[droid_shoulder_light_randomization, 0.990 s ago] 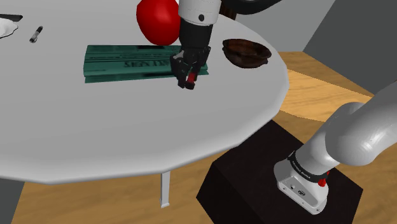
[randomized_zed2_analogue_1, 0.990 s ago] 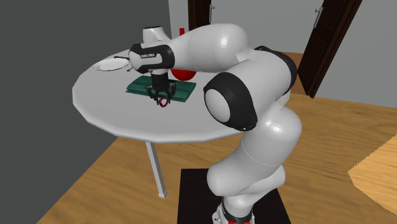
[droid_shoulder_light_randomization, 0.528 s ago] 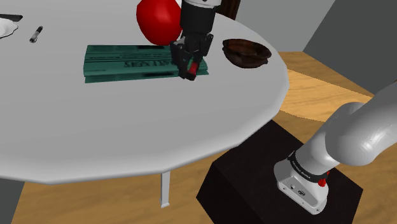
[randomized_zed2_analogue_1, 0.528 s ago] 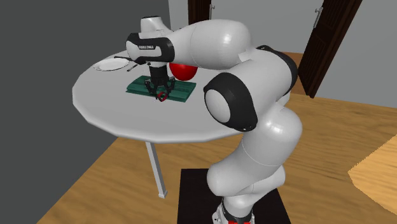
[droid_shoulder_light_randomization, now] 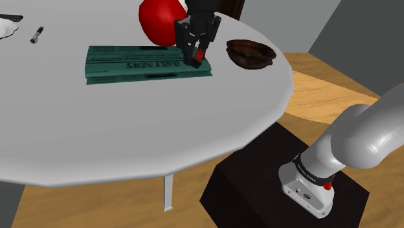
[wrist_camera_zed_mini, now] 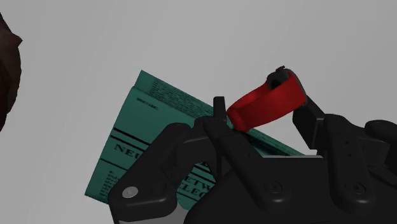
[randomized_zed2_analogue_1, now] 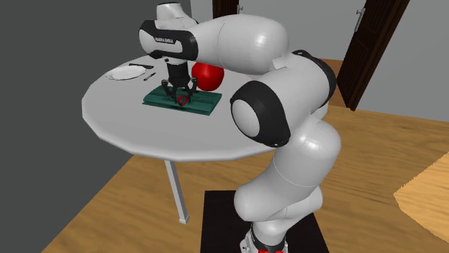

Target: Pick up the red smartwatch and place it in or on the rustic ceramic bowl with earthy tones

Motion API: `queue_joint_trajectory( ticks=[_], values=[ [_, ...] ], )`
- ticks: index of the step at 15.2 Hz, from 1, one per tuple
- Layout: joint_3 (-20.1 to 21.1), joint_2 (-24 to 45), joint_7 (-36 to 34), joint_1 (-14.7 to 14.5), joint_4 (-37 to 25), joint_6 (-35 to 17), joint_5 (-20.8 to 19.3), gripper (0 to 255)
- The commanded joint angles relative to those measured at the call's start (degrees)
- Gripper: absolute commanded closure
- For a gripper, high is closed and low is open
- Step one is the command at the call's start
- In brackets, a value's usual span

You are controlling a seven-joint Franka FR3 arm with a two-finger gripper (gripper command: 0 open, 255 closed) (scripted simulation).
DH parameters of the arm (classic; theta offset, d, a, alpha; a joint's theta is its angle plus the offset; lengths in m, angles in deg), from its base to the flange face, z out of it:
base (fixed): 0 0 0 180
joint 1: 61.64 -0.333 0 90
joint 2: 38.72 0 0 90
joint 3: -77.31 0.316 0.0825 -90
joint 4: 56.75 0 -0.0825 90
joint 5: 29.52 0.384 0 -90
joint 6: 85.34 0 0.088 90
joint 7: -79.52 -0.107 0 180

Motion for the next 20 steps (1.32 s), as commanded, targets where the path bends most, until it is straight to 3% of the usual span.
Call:
queue_joint_trajectory(
  ticks=[1,16,20],
  values=[
    [0.0,0.31,-0.13,0.05,-1.97,1.71,-0.16,255],
    [0.68,4.54,-1.74,0.08,-18.01,13.97,-2.12,255],
    [-2.63,0.22,3.5,2.0,-13.73,13.72,-0.42,255]
  ],
)
